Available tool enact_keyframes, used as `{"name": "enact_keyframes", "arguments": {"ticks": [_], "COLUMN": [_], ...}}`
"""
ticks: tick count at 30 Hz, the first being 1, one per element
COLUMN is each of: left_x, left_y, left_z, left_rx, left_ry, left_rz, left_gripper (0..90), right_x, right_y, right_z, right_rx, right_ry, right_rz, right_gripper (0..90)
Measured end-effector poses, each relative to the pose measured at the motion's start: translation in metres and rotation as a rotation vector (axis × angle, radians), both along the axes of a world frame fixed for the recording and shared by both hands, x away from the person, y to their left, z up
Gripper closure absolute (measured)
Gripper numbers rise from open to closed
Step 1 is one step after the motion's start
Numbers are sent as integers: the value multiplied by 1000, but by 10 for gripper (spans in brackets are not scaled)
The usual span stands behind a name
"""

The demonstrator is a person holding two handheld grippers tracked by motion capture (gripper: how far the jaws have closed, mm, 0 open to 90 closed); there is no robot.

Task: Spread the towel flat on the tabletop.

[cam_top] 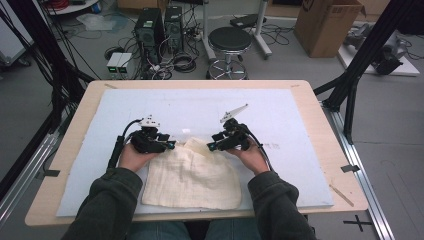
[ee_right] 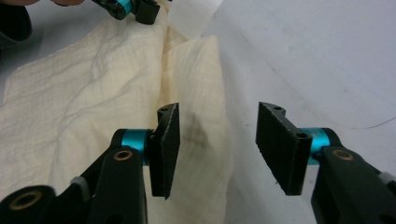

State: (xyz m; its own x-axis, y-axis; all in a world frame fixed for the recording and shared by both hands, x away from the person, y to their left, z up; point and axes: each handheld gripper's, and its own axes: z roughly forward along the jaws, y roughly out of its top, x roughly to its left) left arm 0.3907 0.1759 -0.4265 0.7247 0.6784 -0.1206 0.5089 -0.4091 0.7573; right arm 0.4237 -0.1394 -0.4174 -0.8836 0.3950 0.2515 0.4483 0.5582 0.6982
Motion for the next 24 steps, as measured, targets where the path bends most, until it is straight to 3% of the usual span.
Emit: {"name": "enact_keyframes", "arguments": {"ticks": [5, 11, 15, 19, 24], "left_x": [1, -1, -5, -8, -12], "left_y": [-1, -2, -2, 2, 10], "left_z": [-4, -3, 1, 9, 19], "left_rx": [23, 39, 40, 19, -11], "left_ry": [35, 54, 24, -22, -75], "left_rz": [-16, -46, -41, -8, 36], "left_gripper": [656, 860, 896, 897, 898], "right_x": [0, -3, -5, -9, -17], "right_y": [4, 3, -7, -19, -37], "right_z": [-9, -7, -1, 11, 37], "right_rx": [-15, -23, -23, -30, -67], "right_ry": [46, 50, 31, -19, -151], "right_rz": [47, 92, 70, 33, -64], "right_gripper": [625, 838, 864, 865, 863]}}
